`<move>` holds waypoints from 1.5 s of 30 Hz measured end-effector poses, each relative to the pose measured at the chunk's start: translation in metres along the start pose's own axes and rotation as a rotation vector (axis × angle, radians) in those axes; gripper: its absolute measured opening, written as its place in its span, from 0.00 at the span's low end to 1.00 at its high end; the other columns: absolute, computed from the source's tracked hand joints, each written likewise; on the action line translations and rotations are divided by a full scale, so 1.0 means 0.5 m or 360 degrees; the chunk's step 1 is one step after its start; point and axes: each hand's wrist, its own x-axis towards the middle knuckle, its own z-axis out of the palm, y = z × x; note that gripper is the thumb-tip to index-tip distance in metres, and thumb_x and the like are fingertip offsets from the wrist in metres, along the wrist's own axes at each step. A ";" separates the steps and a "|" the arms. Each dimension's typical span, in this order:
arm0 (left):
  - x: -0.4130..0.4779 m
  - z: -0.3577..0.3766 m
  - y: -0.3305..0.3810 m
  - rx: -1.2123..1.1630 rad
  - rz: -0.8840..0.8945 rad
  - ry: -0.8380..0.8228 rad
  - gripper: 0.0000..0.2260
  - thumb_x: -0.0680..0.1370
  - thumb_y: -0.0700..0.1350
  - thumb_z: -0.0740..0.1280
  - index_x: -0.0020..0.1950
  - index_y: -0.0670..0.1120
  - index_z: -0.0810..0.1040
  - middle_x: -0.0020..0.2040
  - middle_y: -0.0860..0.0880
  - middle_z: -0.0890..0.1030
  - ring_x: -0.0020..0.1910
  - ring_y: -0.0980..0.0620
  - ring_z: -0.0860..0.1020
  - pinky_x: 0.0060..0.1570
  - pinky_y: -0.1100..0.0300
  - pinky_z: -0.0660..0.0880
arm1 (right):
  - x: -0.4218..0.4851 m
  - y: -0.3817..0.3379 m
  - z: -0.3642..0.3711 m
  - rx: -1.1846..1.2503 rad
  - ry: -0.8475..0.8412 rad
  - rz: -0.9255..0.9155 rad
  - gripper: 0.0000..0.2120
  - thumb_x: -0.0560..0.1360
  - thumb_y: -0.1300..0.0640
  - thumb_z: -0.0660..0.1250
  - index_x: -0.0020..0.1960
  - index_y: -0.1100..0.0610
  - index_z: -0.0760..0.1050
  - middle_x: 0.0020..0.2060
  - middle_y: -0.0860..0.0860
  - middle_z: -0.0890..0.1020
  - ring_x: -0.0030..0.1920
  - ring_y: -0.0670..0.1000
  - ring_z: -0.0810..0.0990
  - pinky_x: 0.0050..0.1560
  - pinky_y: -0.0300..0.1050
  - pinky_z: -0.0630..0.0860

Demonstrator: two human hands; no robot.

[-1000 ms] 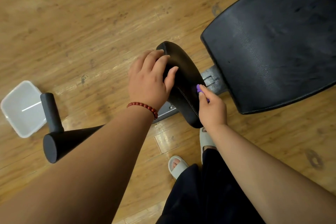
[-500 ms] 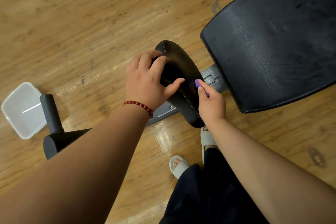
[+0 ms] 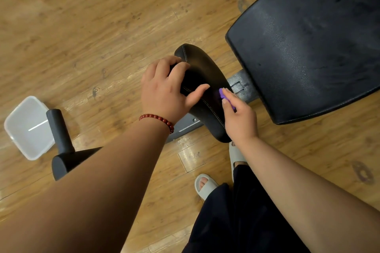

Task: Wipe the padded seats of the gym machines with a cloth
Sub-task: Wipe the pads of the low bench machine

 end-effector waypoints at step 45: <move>0.002 -0.010 0.009 -0.0034 -0.0076 -0.0096 0.14 0.78 0.50 0.61 0.52 0.43 0.81 0.53 0.43 0.79 0.52 0.42 0.76 0.52 0.50 0.71 | -0.035 0.040 0.011 0.0112 0.0289 0.0149 0.16 0.82 0.58 0.59 0.68 0.53 0.74 0.64 0.45 0.77 0.64 0.43 0.73 0.55 0.24 0.67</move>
